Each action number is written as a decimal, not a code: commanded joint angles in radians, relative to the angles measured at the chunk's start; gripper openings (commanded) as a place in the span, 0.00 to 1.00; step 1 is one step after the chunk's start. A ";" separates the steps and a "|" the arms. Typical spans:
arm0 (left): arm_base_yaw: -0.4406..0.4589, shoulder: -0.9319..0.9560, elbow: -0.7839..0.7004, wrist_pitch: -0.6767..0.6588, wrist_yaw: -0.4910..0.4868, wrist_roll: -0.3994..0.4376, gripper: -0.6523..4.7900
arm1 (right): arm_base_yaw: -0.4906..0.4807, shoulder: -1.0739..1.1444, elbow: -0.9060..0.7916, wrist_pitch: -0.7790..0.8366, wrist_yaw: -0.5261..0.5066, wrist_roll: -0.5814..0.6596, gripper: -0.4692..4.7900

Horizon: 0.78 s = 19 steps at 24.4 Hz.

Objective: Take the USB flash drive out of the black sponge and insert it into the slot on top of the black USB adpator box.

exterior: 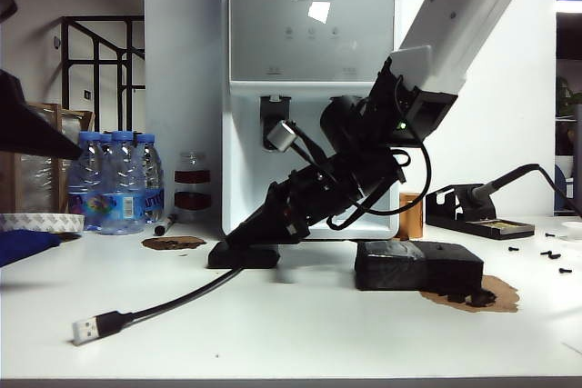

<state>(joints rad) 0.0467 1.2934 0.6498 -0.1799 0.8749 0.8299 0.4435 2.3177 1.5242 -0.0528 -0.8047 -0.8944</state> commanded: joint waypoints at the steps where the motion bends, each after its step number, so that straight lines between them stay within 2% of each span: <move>1: -0.001 -0.001 0.003 0.003 -0.003 -0.001 0.11 | 0.008 0.041 -0.023 -0.069 0.039 0.011 0.08; 4: -0.001 -0.001 0.003 0.007 -0.023 -0.001 0.11 | -0.004 0.042 -0.026 -0.042 -0.016 0.055 0.08; 12: -0.001 -0.001 0.003 0.013 -0.023 -0.010 0.11 | -0.004 0.042 -0.049 0.014 -0.018 0.088 0.08; 16: -0.001 -0.001 0.003 0.068 -0.022 -0.098 0.11 | -0.004 0.040 -0.048 0.042 0.000 0.142 0.10; 18: -0.001 -0.001 0.003 0.085 -0.022 -0.104 0.11 | -0.004 0.024 -0.049 0.079 0.020 0.172 0.43; 19: -0.001 -0.001 0.003 0.090 -0.021 -0.105 0.11 | -0.004 0.017 -0.049 0.095 0.019 0.183 0.46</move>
<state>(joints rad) 0.0467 1.2938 0.6498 -0.1062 0.8501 0.7288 0.4362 2.3268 1.4883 0.0925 -0.8459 -0.7399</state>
